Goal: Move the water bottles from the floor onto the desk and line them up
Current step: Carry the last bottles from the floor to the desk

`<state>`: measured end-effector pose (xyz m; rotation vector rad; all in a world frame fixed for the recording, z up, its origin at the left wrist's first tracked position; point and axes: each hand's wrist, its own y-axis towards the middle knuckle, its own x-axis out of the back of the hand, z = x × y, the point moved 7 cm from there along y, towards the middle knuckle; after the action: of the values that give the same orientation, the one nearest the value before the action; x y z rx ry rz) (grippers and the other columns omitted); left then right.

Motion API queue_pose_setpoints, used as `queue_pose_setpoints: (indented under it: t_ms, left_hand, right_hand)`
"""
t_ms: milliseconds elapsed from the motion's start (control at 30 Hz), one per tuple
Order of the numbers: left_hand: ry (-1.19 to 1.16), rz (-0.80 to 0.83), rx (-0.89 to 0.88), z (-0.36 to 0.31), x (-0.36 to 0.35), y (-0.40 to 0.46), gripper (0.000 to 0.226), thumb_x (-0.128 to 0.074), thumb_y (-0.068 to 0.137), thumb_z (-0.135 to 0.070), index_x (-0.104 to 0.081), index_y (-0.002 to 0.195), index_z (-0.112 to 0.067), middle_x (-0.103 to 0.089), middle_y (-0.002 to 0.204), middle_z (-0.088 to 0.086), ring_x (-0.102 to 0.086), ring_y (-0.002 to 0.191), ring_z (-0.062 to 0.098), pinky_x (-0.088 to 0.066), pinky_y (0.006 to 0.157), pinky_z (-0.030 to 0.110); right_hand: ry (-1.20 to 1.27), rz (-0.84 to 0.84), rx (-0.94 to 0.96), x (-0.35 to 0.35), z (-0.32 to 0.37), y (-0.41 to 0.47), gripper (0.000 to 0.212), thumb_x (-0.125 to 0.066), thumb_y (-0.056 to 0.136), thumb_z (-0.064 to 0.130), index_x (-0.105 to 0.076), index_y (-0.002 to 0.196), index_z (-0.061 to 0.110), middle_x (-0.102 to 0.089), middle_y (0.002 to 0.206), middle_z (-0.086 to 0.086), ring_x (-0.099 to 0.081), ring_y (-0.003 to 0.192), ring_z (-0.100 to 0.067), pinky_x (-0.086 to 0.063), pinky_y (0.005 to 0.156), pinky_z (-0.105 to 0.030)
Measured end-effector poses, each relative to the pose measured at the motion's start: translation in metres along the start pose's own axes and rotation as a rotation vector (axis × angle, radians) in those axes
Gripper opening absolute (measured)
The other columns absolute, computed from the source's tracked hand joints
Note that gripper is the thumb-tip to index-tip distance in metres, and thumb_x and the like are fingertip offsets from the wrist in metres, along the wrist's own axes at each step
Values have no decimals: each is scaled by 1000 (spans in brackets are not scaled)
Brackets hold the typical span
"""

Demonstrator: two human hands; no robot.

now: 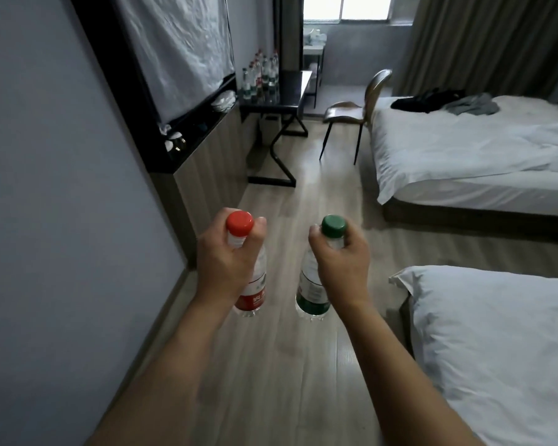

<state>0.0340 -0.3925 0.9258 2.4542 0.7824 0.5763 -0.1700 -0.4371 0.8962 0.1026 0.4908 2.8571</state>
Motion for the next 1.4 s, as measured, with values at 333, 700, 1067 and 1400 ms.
queue_pose_setpoints:
  t_ms: [333,700,1067,1400]
  left_hand:
    - [-14,69,-38,3,-88,55,27,-64,85,-51,-55,75,-27,-62,70,-13,-61,67,5,-42,62,8]
    - [-112,101,-45,64,-206,152,24,-62,85,-56,-54,76,-36,-62,72,-8,-62,68,10,-45,63,12]
    - [-180,113,-80,103,-320,276,27,-62,83,-62,-53,73,-40,-61,68,-16,-59,61,4,-40,58,8]
    - [-198,181,-25,157,-459,356,28,-65,84,-57,-55,75,-33,-61,66,-11,-59,60,9,-48,58,20]
  right_hand:
    - [15,-76,21,41,-23,83,23,-71,84,19,-57,68,27,-58,61,11,-52,56,-3,-43,57,-17]
    - [-72,-138,9,22,-76,210,19,-71,84,20,-58,70,21,-60,66,0,-54,61,-11,-45,62,-27]
    - [-73,-197,43,6,-109,364,18,-70,81,31,-59,74,19,-61,66,0,-54,59,-8,-46,59,-28]
    - [-30,-207,27,5,-186,510,19,-71,81,24,-57,70,15,-55,61,15,-49,57,0,-42,58,-14]
